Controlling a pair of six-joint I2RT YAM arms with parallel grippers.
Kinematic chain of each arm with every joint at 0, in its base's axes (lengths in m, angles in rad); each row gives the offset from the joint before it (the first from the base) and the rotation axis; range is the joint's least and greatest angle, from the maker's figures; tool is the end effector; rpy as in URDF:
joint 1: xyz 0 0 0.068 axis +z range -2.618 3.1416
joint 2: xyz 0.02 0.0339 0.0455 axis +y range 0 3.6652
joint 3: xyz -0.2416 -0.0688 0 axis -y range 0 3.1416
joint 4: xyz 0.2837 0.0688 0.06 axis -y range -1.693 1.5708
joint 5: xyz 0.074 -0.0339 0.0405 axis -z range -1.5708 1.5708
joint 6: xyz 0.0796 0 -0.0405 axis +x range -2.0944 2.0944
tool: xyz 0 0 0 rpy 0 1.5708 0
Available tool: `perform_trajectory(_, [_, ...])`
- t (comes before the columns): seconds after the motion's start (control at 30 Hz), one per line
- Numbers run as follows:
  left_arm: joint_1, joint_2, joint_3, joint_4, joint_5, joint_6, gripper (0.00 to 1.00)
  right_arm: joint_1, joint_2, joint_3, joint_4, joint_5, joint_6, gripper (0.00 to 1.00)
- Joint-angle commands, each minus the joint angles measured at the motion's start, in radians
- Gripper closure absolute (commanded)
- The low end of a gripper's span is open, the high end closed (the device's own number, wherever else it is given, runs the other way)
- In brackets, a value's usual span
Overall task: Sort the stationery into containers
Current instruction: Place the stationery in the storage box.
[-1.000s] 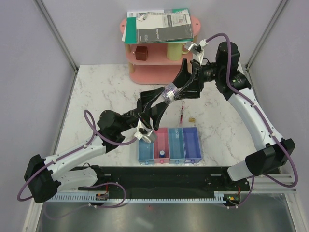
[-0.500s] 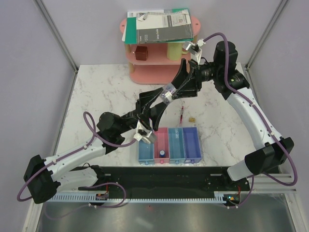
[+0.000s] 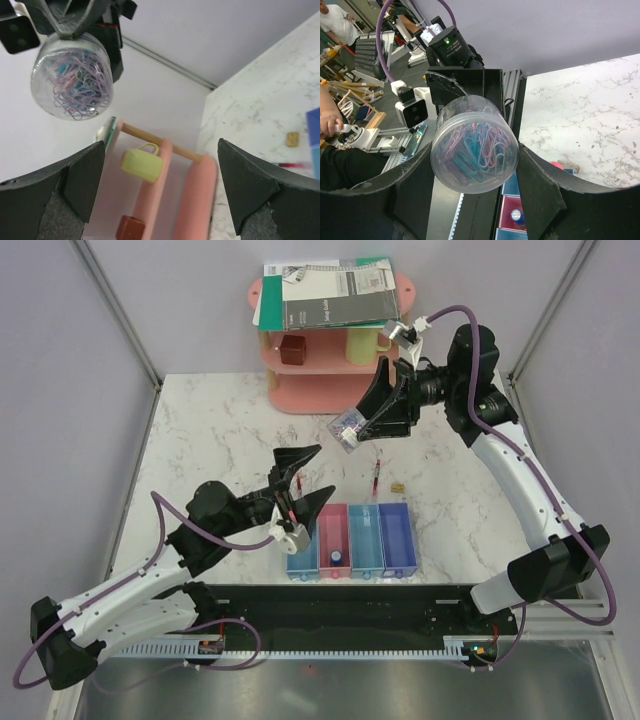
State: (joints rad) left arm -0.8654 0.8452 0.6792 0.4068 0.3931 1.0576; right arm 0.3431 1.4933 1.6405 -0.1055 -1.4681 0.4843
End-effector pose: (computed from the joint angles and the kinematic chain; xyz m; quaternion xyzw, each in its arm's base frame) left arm 0.1665 -0.2426 0.3417 0.5842 0.2203 -0.0459 0.7798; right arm 0.3079 0.1941 0.4588 -0.4460 0.5468 0.6400 0.3042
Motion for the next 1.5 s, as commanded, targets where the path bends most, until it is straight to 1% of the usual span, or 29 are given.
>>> perform_trajectory(0.0, [0.002, -0.063, 0.061, -0.273, -0.029, -0.091, 0.00, -0.019, -0.013, -0.065, 0.141, 0.002, 0.051, 1.00])
perform_trajectory(0.07, [0.002, -0.061, 0.114, -0.380, -0.060, -0.140, 0.00, -0.036, 0.015, -0.126, 0.203, 0.000, 0.075, 1.00])
perform_trajectory(0.1, [0.002, -0.055, 0.175, -0.401, -0.091, -0.200, 0.00, -0.052, 0.024, -0.148, 0.225, 0.000, 0.086, 1.00])
perform_trajectory(0.17, [0.003, -0.049, 0.223, -0.494, -0.109, -0.241, 0.00, -0.062, 0.050, -0.218, 0.337, 0.003, 0.149, 1.00])
perform_trajectory(0.2, [0.005, -0.054, 0.249, -0.511, -0.112, -0.258, 0.00, -0.067, 0.056, -0.250, 0.518, 0.006, 0.201, 1.00])
perform_trajectory(0.23, [0.006, -0.058, 0.259, -0.531, -0.111, -0.265, 0.00, -0.066, 0.070, -0.284, 0.652, 0.005, 0.391, 1.00])
perform_trajectory(0.27, [0.011, -0.057, 0.295, -0.583, -0.111, -0.268, 0.00, -0.065, 0.084, -0.347, 0.805, 0.003, 0.499, 1.00])
perform_trajectory(0.3, [0.011, -0.054, 0.313, -0.608, -0.114, -0.278, 0.00, -0.065, 0.100, -0.367, 1.122, -0.004, 0.636, 1.00])
perform_trajectory(0.33, [0.012, -0.048, 0.333, -0.629, -0.114, -0.281, 0.00, -0.065, 0.152, -0.375, 1.276, -0.014, 0.754, 1.00])
perform_trajectory(0.37, [0.014, -0.032, 0.353, -0.652, -0.114, -0.284, 0.00, -0.067, 0.186, -0.360, 1.441, -0.021, 1.044, 1.00])
perform_trajectory(0.4, [0.016, -0.026, 0.390, -0.669, -0.115, -0.292, 0.00, -0.067, 0.224, -0.338, 1.827, -0.032, 1.217, 1.00])
perform_trajectory(0.43, [0.016, -0.015, 0.405, -0.678, -0.115, -0.292, 0.00, -0.064, 0.295, -0.276, 1.862, -0.059, 1.326, 1.00])
perform_trajectory(0.47, [0.016, -0.009, 0.433, -0.681, -0.114, -0.291, 0.00, -0.064, 0.311, -0.271, 1.862, -0.060, 1.358, 1.00])
perform_trajectory(0.7, [0.016, 0.038, 0.488, -0.665, -0.088, -0.288, 0.00, -0.067, 0.280, -0.214, 1.860, -0.058, 1.335, 1.00])
perform_trajectory(0.9, [0.016, 0.040, 0.514, -0.665, -0.060, -0.275, 0.00, -0.084, 0.226, -0.076, 1.860, -0.028, 1.384, 1.00])
perform_trajectory(0.97, [0.016, 0.052, 0.536, -0.665, -0.039, -0.266, 0.00, -0.087, 0.226, 0.007, 1.860, -0.023, 1.410, 1.00])
perform_trajectory(1.0, [0.016, 0.057, 0.545, -0.665, -0.030, -0.263, 0.00, -0.098, 0.229, 0.037, 1.851, -0.017, 1.418, 1.00])
perform_trajectory(1.07, [0.016, 0.078, 0.574, -0.663, 0.001, -0.243, 0.00, -0.121, 0.222, 0.103, 1.790, 0.005, 1.339, 1.00])
perform_trajectory(1.1, [0.016, 0.087, 0.586, -0.665, 0.009, -0.236, 0.00, -0.130, 0.202, 0.114, 1.664, 0.027, 1.280, 1.00])
perform_trajectory(1.13, [0.016, 0.097, 0.600, -0.665, 0.018, -0.231, 0.00, -0.141, 0.190, 0.142, 1.597, 0.040, 1.224, 1.00])
perform_trajectory(1.17, [0.016, 0.115, 0.626, -0.665, 0.039, -0.213, 0.00, -0.151, 0.179, 0.157, 1.524, 0.052, 1.077, 1.00])
perform_trajectory(1.2, [0.016, 0.126, 0.637, -0.668, 0.052, -0.199, 0.00, -0.174, 0.148, 0.172, 1.318, 0.066, 0.985, 1.00])
perform_trajectory(1.23, [0.014, 0.132, 0.648, -0.668, 0.067, -0.185, 0.00, -0.188, 0.130, 0.209, 1.176, 0.101, 0.853, 1.00])
perform_trajectory(1.27, [0.014, 0.150, 0.667, -0.669, 0.082, -0.161, 0.00, -0.203, 0.110, 0.232, 1.011, 0.130, 0.562, 1.00])
perform_trajectory(1.3, [0.011, 0.160, 0.681, -0.677, 0.084, -0.156, 0.00, -0.226, 0.075, 0.263, 0.594, 0.162, 0.346, 1.00])
perform_trajectory(1.33, [0.009, 0.169, 0.695, -0.678, 0.081, -0.153, 0.00, -0.230, 0.079, 0.407, 0.337, 0.243, 0.145, 1.00])
perform_trajectory(1.37, [0.008, 0.179, 0.715, -0.681, 0.073, -0.143, 0.00, -0.231, 0.091, 0.482, 0.128, 0.280, -0.012, 1.00])
perform_trajectory(1.4, [0.006, 0.192, 0.723, -0.686, 0.070, -0.136, 0.00, -0.230, 0.090, 0.510, 0.025, 0.314, -0.106, 1.00])
perform_trajectory(1.47, [0.003, 0.199, 0.734, -0.688, 0.055, -0.122, 0.00, -0.240, 0.090, 0.513, 0.024, 0.396, -0.099, 1.00])
